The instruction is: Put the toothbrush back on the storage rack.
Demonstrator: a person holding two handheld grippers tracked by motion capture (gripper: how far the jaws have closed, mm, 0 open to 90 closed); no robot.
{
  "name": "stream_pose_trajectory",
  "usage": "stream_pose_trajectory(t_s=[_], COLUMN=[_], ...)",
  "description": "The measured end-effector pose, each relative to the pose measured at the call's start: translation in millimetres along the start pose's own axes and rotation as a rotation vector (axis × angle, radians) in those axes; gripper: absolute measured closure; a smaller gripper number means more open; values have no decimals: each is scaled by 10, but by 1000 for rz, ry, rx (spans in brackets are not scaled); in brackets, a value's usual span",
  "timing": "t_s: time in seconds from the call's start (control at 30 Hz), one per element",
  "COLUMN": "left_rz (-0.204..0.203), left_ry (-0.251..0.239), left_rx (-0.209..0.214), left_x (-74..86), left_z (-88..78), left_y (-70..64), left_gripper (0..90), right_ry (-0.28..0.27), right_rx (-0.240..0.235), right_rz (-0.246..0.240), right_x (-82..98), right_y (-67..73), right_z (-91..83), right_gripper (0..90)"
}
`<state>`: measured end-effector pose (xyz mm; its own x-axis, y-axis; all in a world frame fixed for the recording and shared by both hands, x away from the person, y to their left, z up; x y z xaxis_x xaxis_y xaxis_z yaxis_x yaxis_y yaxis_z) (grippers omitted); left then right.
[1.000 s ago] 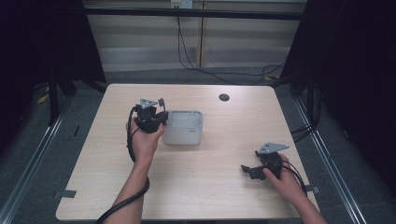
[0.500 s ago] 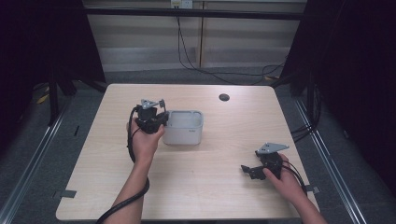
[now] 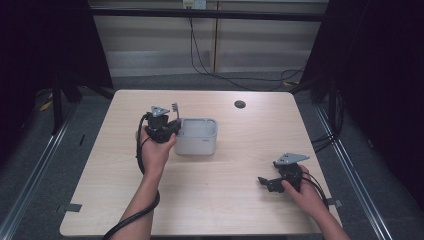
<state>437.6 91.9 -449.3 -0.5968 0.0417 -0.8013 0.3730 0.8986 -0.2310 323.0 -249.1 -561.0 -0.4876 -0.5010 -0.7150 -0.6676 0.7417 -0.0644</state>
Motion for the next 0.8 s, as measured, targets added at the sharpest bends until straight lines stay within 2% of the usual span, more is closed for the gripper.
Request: stream_pose_trajectory(t_s=[0.53,0.8], left_rz=[-7,2], left_ry=[-3,-7], left_rx=[0,1], left_x=[-16,-13], left_z=[-60,-95], left_y=[42,79], left_gripper=[675,621], right_ry=[1,0], right_rx=[0,0], right_rz=[1,0], right_x=[0,0], right_y=[0,0], right_z=[-1,0], right_gripper=[109,109])
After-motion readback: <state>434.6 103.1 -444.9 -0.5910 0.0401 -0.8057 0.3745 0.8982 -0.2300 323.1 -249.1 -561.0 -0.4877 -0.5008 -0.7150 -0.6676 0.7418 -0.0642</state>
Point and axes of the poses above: each handheld gripper's, and its own axes: z roughly forward along the jaws, x roughly out of its underside, y roughly to its left, the point moved 7 cm from there along z, roughly forward along the jaws, and after that the axes turned 7 degrees about -z, right-handed, at the moved point
